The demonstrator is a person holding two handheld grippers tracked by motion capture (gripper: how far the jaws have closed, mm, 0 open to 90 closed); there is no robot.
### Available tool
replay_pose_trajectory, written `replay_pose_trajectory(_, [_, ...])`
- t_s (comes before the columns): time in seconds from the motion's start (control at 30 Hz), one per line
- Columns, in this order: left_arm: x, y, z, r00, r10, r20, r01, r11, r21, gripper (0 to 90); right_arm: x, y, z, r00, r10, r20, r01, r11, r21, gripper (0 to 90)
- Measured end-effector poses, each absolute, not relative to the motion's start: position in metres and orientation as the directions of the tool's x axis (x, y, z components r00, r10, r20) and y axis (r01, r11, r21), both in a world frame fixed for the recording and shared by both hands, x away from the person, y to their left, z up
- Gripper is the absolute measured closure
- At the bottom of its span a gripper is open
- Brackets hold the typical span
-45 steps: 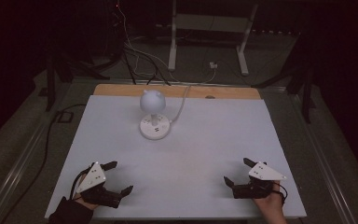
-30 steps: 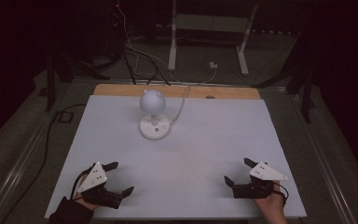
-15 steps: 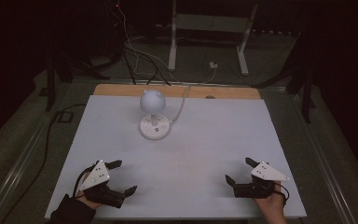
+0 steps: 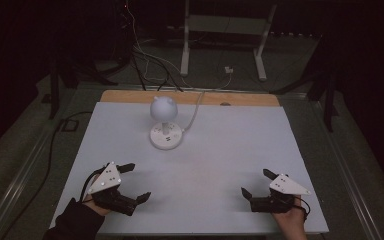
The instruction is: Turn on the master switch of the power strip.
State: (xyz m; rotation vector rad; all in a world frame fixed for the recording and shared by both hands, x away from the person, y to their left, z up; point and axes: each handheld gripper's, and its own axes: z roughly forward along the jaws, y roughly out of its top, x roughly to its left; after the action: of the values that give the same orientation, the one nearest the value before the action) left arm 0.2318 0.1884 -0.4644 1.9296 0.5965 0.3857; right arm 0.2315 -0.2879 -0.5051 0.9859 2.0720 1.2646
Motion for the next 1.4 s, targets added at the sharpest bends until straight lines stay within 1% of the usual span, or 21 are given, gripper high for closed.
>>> replay_pose_trajectory(0.4, [0.248,0.176,-0.445,0.822,0.570,0.018,0.215,-0.339,0.916,0.0,0.231,-0.286,-0.505,-0.613,0.788,-0.050,0.311,0.299,0.902,0.0])
replay_pose_trajectory(0.77, [0.269,0.154,-0.435,0.831,0.555,0.036,0.202,-0.360,0.911,0.0,0.230,-0.287,-0.505,-0.616,0.786,-0.042,0.314,0.295,0.903,0.0])
replay_pose_trajectory(1.13, [0.289,0.135,-0.437,0.812,0.583,0.027,0.214,-0.340,0.916,0.0,0.230,-0.287,-0.505,-0.620,0.783,-0.037,0.314,0.292,0.903,0.0])
replay_pose_trajectory(1.4, [0.307,0.119,-0.445,0.814,0.581,0.018,0.227,-0.346,0.910,0.0,0.230,-0.287,-0.504,-0.622,0.783,-0.032,0.314,0.286,0.905,0.0])
